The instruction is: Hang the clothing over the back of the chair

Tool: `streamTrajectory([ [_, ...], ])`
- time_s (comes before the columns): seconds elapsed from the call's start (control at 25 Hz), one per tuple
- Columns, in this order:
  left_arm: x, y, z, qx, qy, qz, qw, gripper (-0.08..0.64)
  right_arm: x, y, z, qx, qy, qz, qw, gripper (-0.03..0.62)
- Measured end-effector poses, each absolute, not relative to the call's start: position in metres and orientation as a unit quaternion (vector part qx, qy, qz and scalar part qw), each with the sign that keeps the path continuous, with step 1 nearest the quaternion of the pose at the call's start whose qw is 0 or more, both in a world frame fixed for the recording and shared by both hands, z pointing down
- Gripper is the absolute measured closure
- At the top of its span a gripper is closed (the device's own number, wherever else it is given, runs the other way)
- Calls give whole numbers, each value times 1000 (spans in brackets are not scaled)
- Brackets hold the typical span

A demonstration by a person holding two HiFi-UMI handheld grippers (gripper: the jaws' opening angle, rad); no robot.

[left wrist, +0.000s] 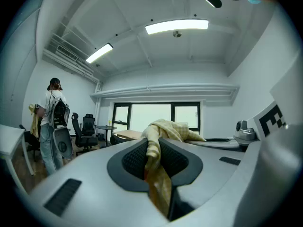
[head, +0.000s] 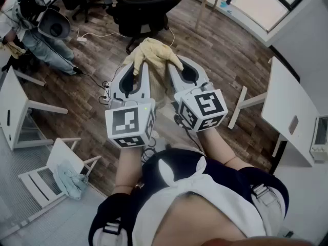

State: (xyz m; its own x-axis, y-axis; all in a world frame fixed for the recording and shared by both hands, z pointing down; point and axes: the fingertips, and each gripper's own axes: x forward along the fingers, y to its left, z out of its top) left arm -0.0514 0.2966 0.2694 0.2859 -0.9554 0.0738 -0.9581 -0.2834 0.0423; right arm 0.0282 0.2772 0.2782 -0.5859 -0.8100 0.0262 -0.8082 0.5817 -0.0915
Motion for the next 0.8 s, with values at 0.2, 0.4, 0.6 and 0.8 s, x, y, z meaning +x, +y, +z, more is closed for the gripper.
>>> streamTrajectory([
  [0.2, -68, 275, 279, 808, -589, 19, 34, 492, 11, 255, 288, -460, 887, -48, 16, 555],
  [0.4, -83, 263, 285, 813, -581, 19, 27, 492, -4, 243, 295, -465, 883, -49, 27, 555],
  [0.6, -85, 239, 293, 821, -570, 18, 38, 492, -6, 220, 304, -477, 877, -52, 14, 555],
  [0.8, -80, 200, 307, 825, -562, 24, 54, 492, -1, 181, 317, -483, 873, -61, -2, 555],
])
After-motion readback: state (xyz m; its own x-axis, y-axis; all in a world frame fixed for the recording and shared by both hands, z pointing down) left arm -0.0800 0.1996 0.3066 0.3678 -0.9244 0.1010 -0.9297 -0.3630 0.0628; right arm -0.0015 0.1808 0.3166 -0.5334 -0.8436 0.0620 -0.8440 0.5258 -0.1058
